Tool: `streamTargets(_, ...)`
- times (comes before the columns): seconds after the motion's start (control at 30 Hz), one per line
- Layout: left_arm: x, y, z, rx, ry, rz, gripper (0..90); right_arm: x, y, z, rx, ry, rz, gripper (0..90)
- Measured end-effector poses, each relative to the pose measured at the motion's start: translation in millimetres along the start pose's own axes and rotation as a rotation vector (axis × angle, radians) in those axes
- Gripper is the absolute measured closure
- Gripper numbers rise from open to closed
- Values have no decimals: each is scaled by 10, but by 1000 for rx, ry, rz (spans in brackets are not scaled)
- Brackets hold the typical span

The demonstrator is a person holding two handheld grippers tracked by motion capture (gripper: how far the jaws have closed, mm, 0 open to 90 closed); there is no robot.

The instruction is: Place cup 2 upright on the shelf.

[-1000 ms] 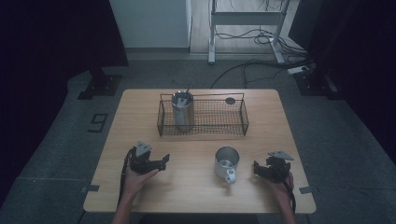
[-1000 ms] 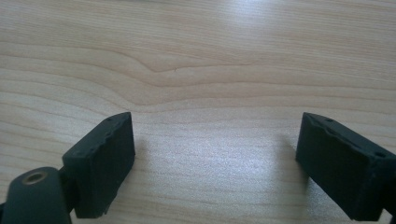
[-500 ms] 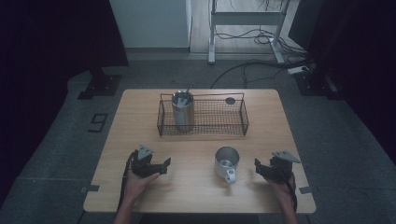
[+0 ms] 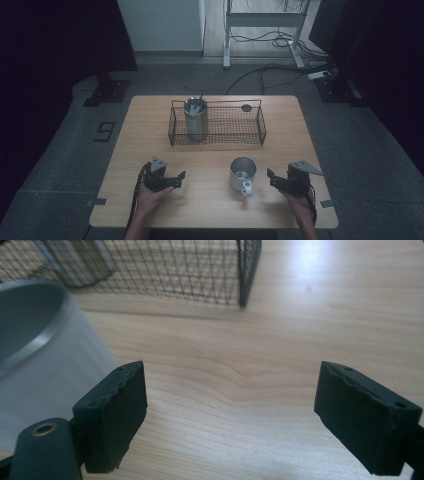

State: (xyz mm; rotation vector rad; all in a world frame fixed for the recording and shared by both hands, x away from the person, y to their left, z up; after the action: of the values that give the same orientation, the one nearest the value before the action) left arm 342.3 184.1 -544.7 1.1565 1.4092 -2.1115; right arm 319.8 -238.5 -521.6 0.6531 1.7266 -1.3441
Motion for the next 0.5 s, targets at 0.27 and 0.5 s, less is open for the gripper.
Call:
streamTargets(0.27,15,15,27,-15,14,1,75,-161,-174,-235,-77,-35,60,137)
streamTargets(0.5,11,-13,21,-25,9,21,86,-232,-252,-394,-131,-56,90,137)
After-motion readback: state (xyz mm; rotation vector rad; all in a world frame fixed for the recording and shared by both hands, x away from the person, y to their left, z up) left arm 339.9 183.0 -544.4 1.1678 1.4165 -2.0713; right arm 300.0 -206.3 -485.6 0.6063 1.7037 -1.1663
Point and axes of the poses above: each handheld gripper's, and its own axes: y roughly forward along the jaws, x roughly out of its underside, z roughly to its right, the point moved 3 cm from there along y, roughly forward along the jaws, and after that the axes turned 4 degrees about -y, right-handed, at the moved point
